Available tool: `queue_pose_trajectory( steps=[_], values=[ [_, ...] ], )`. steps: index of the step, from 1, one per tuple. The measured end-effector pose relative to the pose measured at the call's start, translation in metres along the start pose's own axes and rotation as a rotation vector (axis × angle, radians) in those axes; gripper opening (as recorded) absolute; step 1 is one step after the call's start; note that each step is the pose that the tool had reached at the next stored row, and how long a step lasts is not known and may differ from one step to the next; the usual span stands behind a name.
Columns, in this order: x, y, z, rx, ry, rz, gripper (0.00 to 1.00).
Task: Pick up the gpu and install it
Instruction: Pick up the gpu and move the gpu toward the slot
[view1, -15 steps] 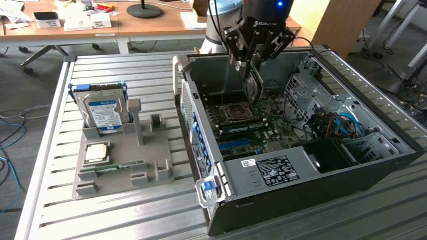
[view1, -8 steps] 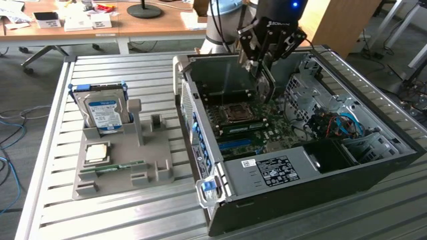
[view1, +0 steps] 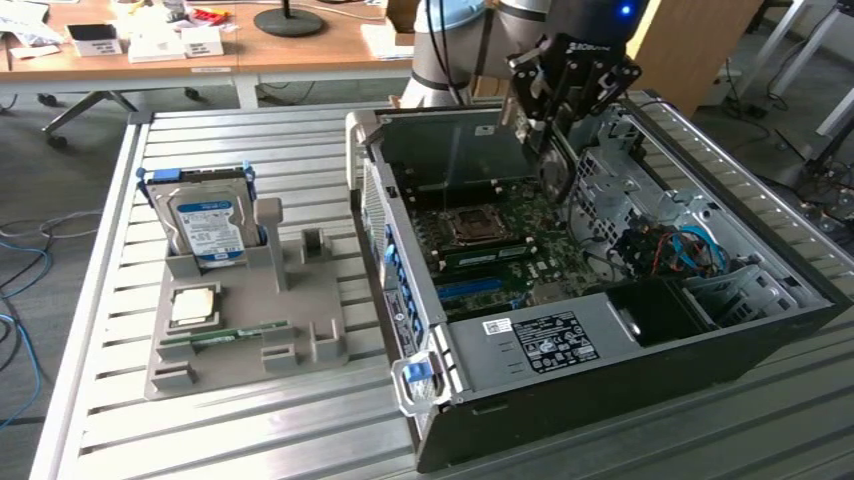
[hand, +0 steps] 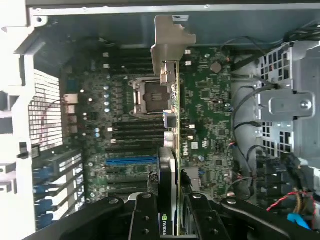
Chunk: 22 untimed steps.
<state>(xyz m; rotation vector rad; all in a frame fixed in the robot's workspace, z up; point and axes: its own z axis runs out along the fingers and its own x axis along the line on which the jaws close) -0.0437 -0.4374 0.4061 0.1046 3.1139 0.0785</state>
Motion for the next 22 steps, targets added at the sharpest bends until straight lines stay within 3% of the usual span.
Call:
queue_pose_trajectory(
  steps=[22],
  values=[
    [-0.066,0.0044,0.0019,0.0000,0.0000,0.000,0.27]
  ],
)
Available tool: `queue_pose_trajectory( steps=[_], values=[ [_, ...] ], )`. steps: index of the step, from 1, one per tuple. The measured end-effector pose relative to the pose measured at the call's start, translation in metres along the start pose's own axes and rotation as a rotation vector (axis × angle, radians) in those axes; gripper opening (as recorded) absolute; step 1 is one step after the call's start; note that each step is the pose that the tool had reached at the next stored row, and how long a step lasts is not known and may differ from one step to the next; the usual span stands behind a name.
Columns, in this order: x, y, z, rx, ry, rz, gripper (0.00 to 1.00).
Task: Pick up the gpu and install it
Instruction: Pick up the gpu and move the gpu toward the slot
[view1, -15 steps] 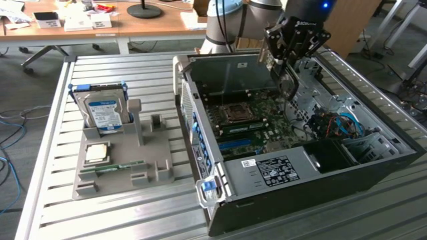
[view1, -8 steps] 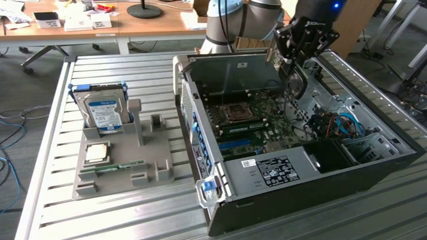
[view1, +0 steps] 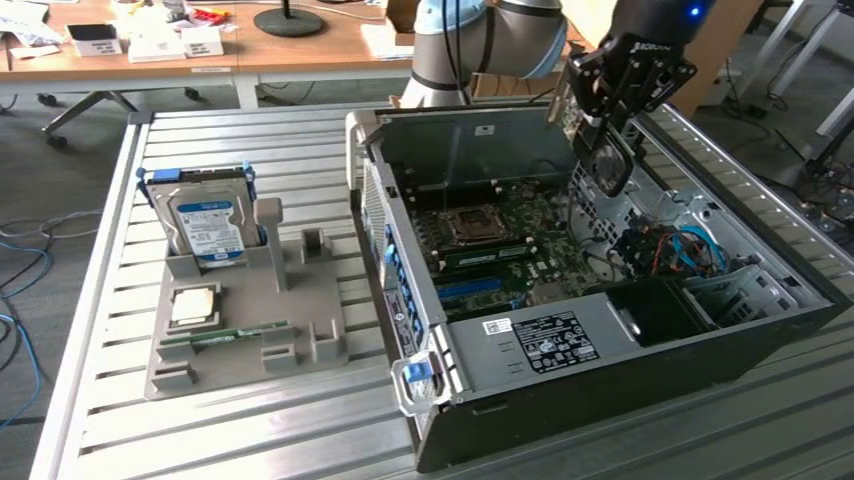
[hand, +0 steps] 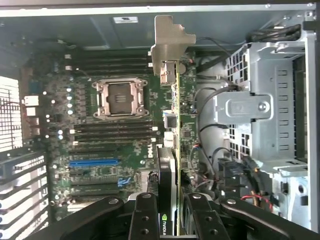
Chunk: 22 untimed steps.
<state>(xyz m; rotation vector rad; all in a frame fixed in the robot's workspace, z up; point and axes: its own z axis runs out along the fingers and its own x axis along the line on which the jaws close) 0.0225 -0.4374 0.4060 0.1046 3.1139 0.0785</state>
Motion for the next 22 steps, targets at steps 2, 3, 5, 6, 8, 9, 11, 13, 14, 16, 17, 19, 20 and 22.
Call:
queue_pose_trajectory(
  steps=[2,3,5,6,8,9,11,13,14,16,17,19,20,22],
  values=[
    [-0.004,0.0003,0.0001,0.0000,0.0000,0.000,0.27],
    [-0.006,0.0004,0.0002,0.0000,-0.0001,0.000,0.27],
    [-0.007,0.0005,0.0002,0.0001,0.0000,0.000,0.27],
    [-0.007,0.0005,0.0002,0.0000,0.0000,0.000,0.27],
    [-0.007,0.0005,0.0002,0.0000,0.0000,0.000,0.27],
    [-0.007,0.0005,0.0002,0.0000,0.0000,0.000,0.27],
    [-0.008,0.0006,0.0003,-0.0001,0.0000,0.000,0.27],
    [-0.011,0.0007,0.0003,0.0000,0.0000,0.000,0.27],
    [-0.013,0.0009,0.0004,0.0000,0.0000,0.000,0.27],
    [-0.018,0.0012,0.0005,0.0000,0.0000,0.000,0.27],
    [-0.019,0.0013,0.0006,-0.0001,0.0000,0.000,0.27],
    [-0.023,0.0016,0.0007,0.0000,-0.0001,0.000,0.27],
    [-0.024,0.0017,0.0007,0.0000,0.0000,0.000,0.27],
    [-0.026,0.0018,0.0008,0.0000,0.0000,0.000,0.27]
  ],
)
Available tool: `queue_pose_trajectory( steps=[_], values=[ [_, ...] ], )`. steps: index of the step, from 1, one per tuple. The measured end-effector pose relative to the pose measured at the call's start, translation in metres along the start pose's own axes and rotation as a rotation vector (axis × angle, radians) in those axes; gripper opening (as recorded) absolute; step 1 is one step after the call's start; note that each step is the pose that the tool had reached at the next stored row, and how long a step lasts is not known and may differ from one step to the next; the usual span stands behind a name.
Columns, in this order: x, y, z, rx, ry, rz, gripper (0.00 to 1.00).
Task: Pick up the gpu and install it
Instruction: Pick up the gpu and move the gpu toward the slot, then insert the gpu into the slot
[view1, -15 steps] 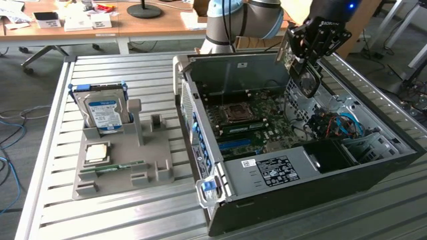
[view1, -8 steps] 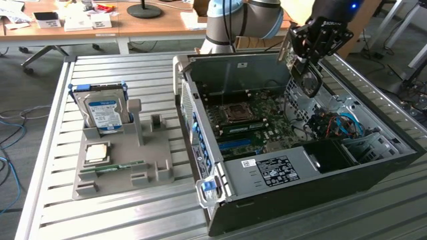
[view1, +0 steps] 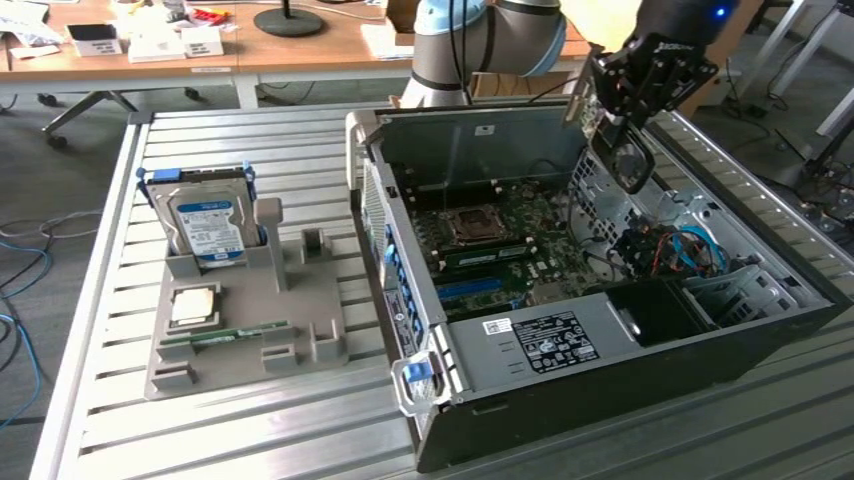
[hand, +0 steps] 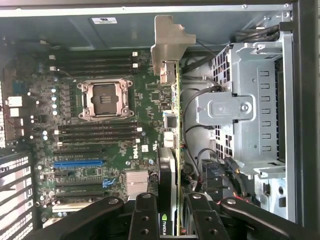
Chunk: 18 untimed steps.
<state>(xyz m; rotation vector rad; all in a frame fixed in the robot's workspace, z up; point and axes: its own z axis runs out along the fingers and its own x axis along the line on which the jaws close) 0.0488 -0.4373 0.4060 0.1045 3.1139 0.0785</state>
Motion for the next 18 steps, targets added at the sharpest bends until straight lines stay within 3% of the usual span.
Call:
queue_pose_trajectory(
  steps=[18],
  values=[
    [-0.0001,0.0000,0.0000,-0.0002,0.0004,-0.010,0.27]
  ],
)
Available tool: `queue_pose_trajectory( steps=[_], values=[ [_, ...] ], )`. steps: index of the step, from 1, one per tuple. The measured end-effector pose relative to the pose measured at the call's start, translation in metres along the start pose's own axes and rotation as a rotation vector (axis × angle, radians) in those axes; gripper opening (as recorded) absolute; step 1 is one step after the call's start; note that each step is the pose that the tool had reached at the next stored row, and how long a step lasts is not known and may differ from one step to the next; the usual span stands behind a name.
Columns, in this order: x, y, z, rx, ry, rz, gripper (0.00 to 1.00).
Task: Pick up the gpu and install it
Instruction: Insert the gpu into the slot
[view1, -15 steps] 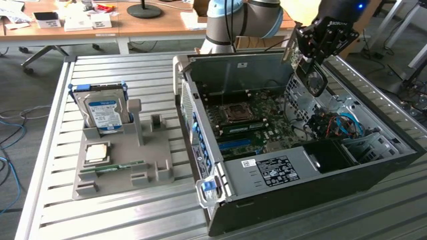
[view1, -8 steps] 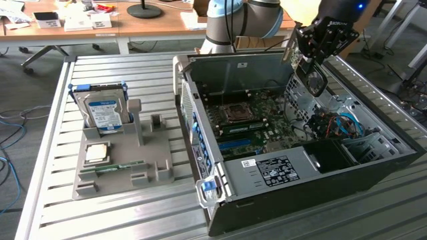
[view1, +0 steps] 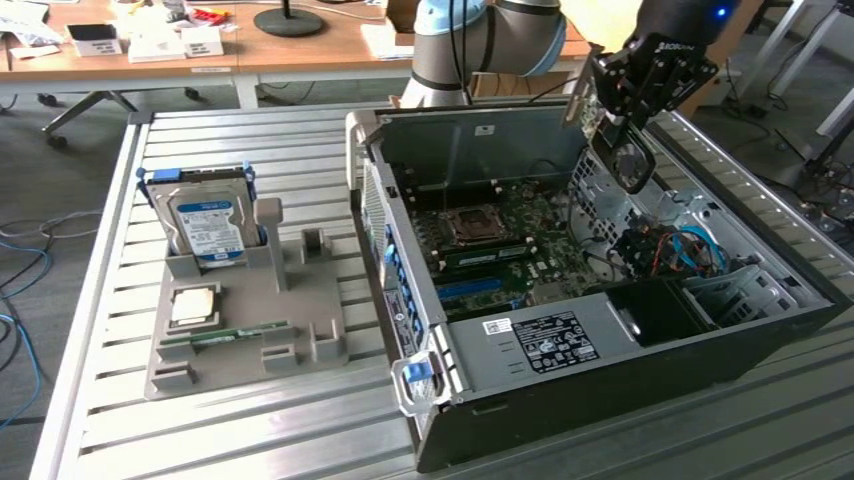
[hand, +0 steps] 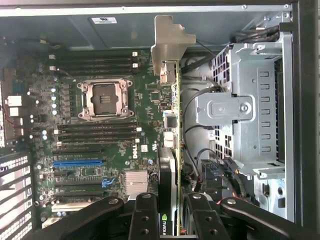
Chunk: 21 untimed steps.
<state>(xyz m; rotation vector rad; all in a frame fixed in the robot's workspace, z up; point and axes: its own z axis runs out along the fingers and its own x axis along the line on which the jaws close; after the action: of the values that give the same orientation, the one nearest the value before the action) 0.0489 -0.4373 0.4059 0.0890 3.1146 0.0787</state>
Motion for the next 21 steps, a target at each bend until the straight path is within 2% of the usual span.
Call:
queue_pose_trajectory(
  steps=[21],
  values=[
    [0.0000,0.0000,0.0001,-0.0052,0.0115,-0.224,0.27]
  ],
)
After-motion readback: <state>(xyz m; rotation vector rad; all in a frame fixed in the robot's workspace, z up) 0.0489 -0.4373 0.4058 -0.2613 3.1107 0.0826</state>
